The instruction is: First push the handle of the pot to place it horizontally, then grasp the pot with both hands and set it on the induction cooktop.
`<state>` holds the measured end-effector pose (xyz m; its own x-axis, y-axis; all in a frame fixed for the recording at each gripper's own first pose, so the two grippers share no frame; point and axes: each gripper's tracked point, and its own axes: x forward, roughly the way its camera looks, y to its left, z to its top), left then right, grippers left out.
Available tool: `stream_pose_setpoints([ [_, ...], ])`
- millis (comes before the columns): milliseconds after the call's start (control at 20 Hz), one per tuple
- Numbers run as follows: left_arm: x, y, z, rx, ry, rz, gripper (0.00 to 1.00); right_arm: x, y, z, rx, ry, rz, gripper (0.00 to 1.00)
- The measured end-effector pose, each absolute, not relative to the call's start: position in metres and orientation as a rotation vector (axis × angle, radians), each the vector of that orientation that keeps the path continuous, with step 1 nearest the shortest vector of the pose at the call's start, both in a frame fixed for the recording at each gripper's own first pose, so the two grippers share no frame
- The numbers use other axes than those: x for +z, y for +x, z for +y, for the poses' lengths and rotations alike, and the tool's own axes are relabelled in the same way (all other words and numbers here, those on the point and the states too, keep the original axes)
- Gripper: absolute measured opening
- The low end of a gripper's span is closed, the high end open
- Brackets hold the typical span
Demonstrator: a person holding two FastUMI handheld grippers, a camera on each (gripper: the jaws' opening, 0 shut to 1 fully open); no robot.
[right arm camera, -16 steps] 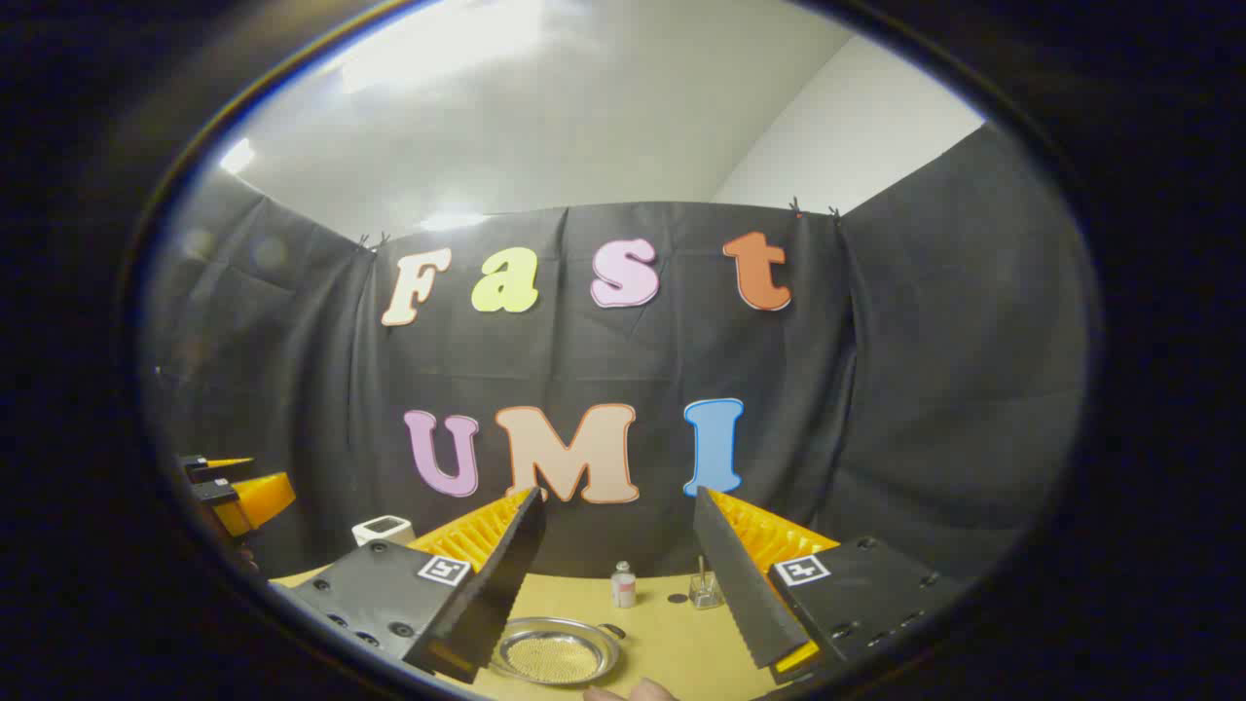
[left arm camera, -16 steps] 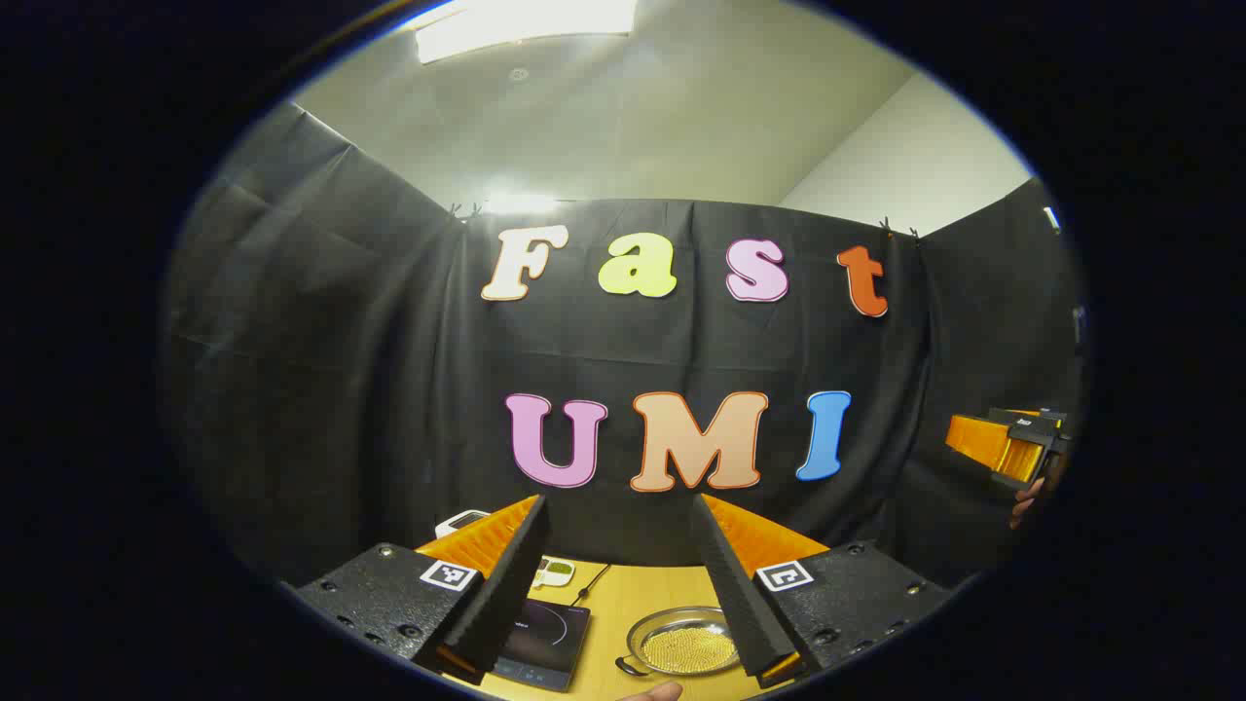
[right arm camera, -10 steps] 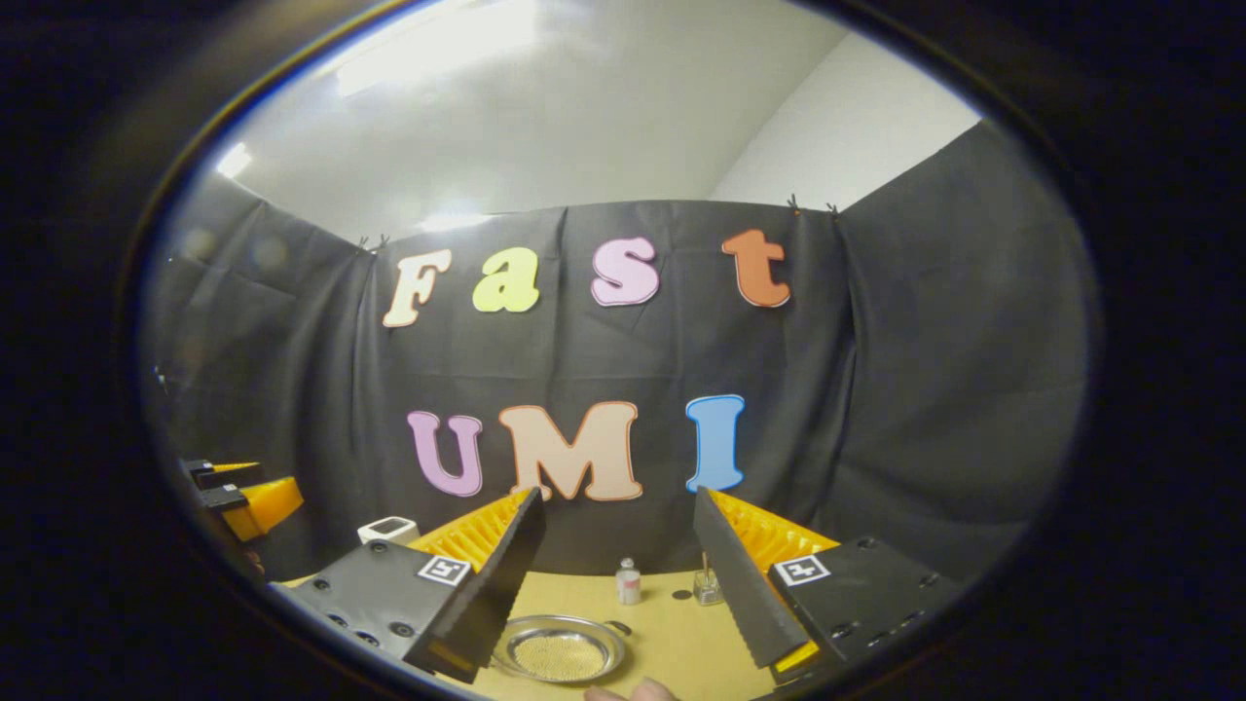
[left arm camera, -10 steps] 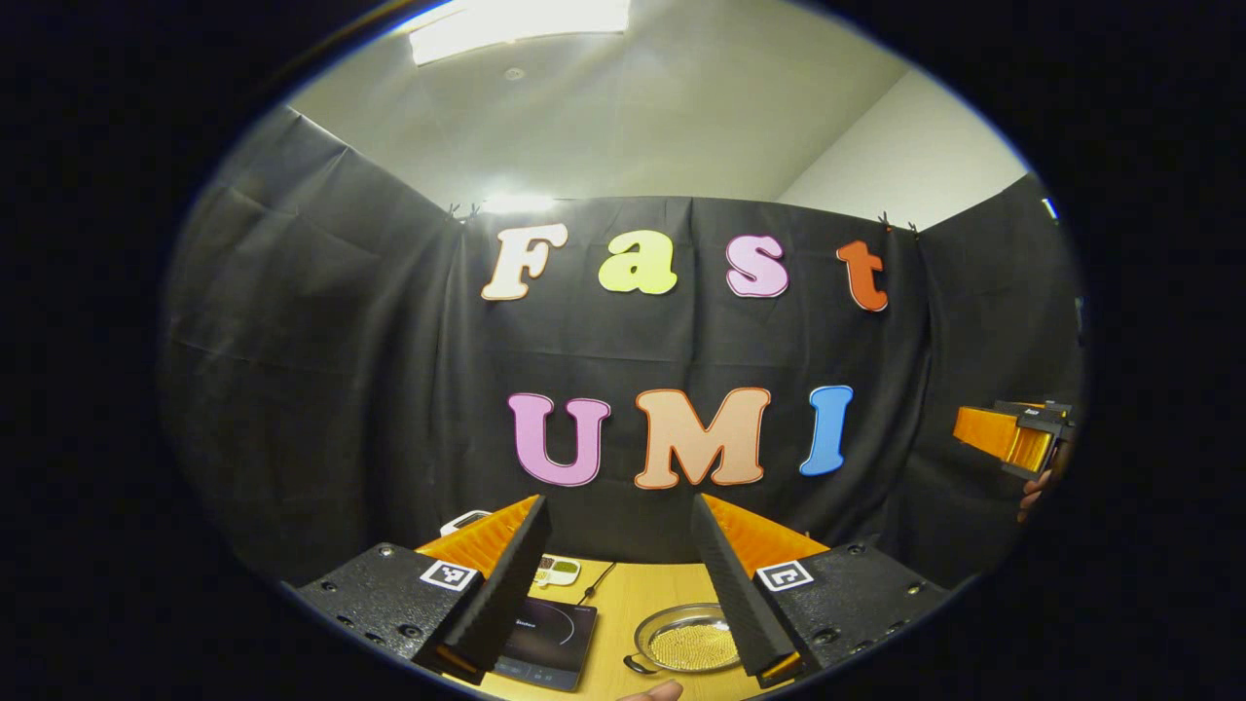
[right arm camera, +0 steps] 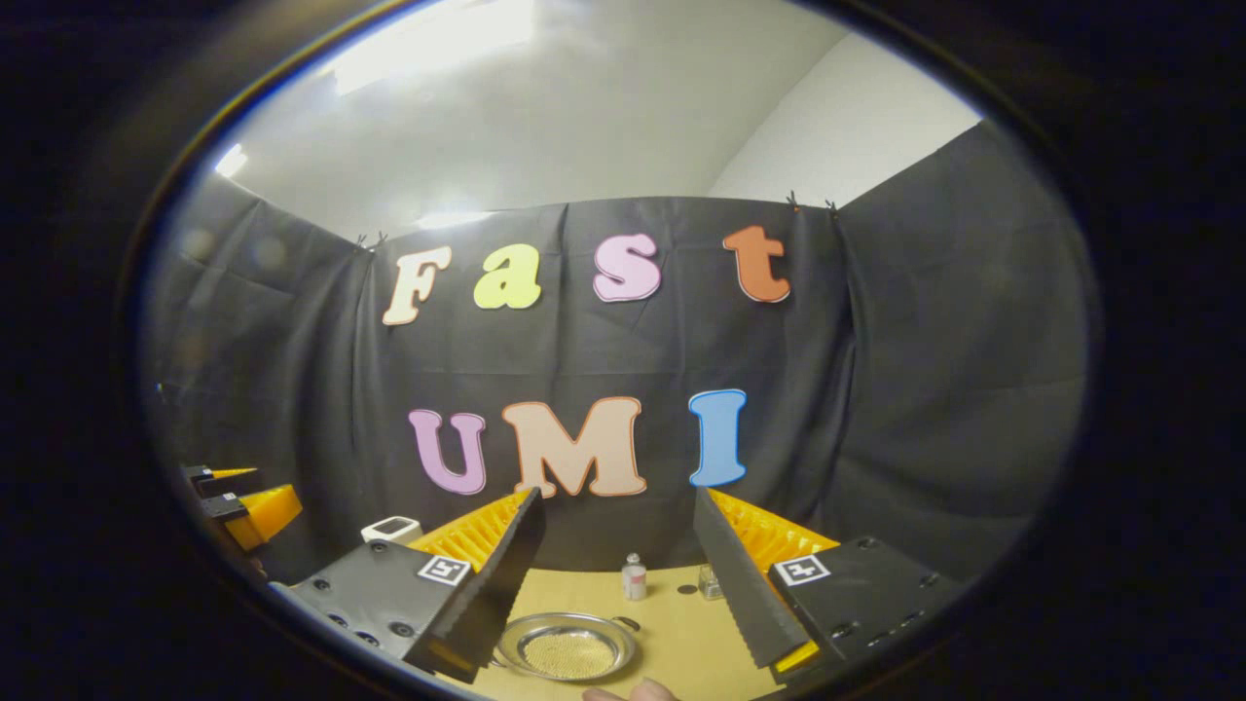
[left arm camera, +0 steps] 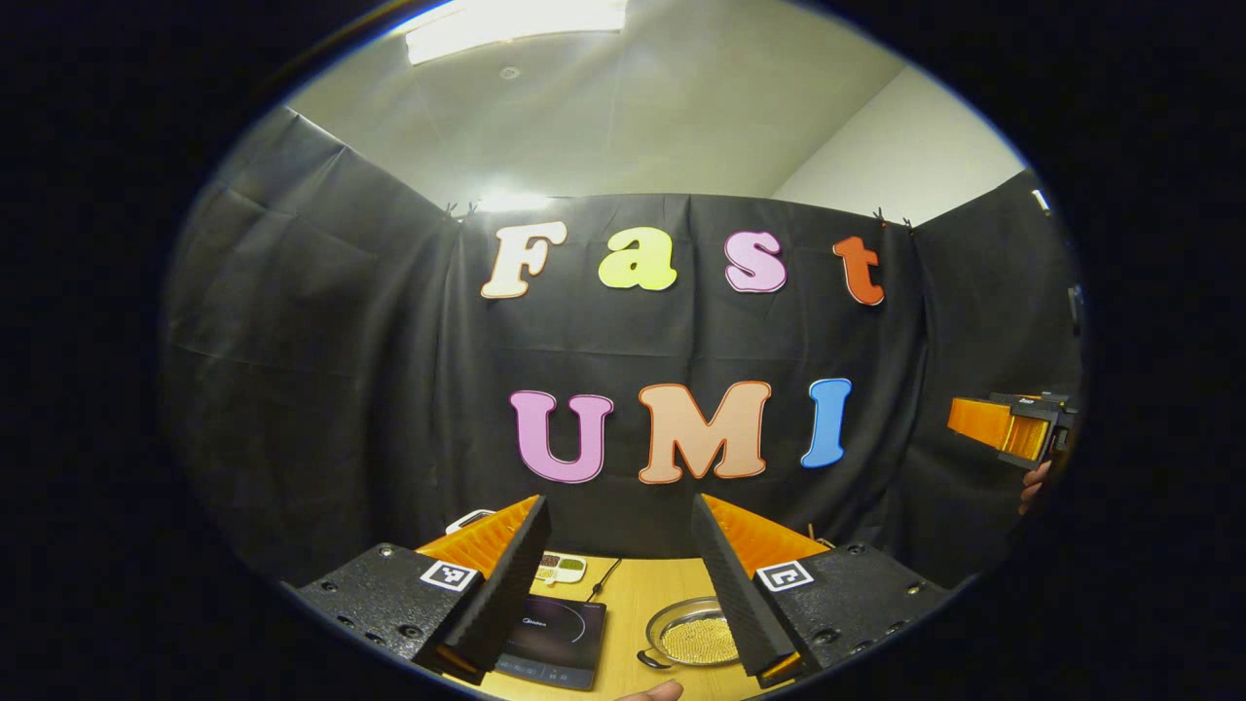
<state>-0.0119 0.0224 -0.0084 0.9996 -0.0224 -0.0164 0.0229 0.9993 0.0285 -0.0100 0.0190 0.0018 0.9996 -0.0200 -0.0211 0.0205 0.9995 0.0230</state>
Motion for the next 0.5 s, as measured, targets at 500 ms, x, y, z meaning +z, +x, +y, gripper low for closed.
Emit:
stream_pose_setpoints([
  [500,-0.030,-0.004,0.038,0.003,0.000,0.060,0.89,-0.018,-0.002,0.046,0.022,-0.015,0.045,0.96],
])
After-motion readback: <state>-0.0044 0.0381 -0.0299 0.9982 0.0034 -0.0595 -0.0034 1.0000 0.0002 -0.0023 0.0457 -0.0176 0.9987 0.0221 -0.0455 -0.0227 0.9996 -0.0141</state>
